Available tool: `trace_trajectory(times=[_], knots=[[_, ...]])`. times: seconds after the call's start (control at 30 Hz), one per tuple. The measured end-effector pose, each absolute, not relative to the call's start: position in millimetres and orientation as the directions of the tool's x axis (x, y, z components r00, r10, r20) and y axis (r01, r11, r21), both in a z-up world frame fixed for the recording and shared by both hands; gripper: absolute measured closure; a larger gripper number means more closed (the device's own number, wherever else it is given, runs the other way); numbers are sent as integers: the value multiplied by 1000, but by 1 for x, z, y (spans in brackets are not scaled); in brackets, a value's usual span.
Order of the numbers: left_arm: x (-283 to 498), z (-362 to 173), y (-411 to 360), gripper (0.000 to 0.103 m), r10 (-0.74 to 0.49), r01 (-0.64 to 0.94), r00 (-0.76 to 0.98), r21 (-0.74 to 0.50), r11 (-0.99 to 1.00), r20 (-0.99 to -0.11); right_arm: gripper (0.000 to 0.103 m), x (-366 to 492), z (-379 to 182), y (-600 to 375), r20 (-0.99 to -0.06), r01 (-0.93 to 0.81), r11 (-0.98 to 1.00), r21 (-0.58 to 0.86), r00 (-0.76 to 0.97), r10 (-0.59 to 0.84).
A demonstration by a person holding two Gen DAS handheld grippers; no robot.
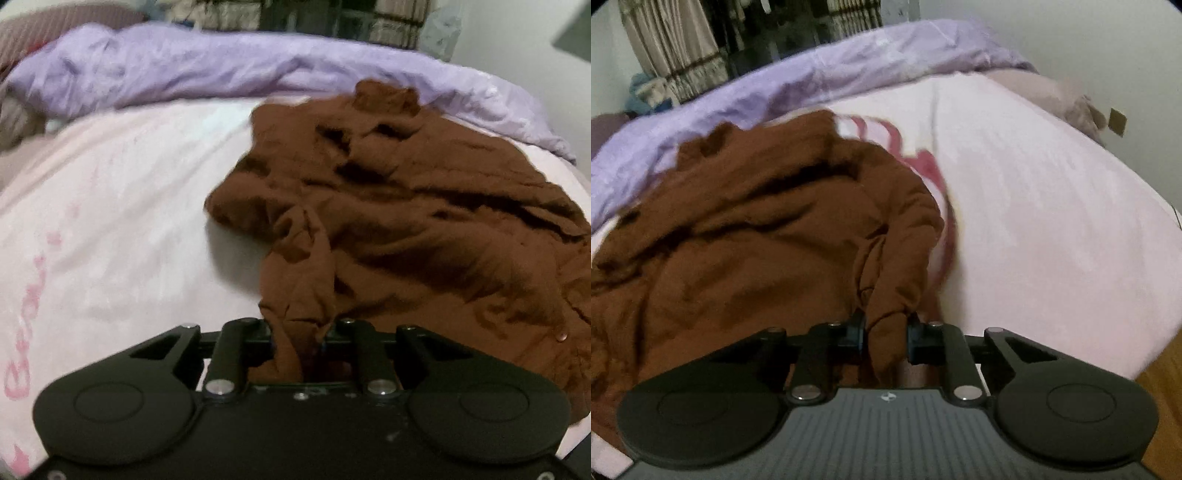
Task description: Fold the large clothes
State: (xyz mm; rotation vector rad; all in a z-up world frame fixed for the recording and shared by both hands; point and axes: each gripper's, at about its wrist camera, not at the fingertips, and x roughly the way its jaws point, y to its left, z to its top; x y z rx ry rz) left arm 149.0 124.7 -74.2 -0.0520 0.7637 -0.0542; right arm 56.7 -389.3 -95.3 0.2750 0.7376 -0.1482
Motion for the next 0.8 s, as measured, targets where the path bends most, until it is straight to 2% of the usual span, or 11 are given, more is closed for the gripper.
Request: trace_trajectory(times=[0.2, 0.3, 0.43, 0.47, 0.5, 0.53, 0.63, 0.7, 0.73, 0.77, 0.8], knots=[[181, -18, 130, 88, -71, 41, 818, -66, 997, -570, 82, 78, -44, -385, -552, 191, 945, 264, 834, -14], [213, 7, 130, 88, -55, 27, 862, -62, 998, -504, 82, 116, -13, -371, -481, 169, 964, 207, 875, -51], [280, 29, 135, 89, -47, 9, 878, -81, 997, -477, 82, 179, 16, -366, -406, 166, 965, 202, 911, -72], [299, 31, 136, 86, -54, 13, 874, -89, 996, -483, 81, 201, 20, -369, -394, 171, 961, 217, 916, -74], [318, 33, 138, 79, -52, 3, 867, -99, 995, -495, 79, 217, 22, -371, -392, 182, 957, 227, 916, -81], [336, 35, 140, 78, -51, -12, 857, -119, 993, -512, 73, 236, 22, -374, -392, 194, 952, 235, 915, -90], [368, 41, 149, 65, -90, -21, 854, -207, 978, -512, 41, 272, 19, -384, -369, 226, 923, 310, 924, -102], [375, 40, 148, 38, -94, -11, 867, -208, 978, -490, 37, 279, 16, -392, -324, 228, 910, 346, 940, -112], [376, 39, 143, 29, -40, -41, 880, -160, 986, -474, 36, 281, 14, -395, -301, 222, 910, 350, 947, -115], [376, 37, 140, 14, 17, -74, 890, -107, 992, -456, 35, 283, 12, -397, -296, 218, 912, 349, 948, -114], [377, 35, 138, 10, 55, -93, 895, -64, 994, -443, 34, 283, 8, -399, -299, 217, 913, 346, 948, -111]])
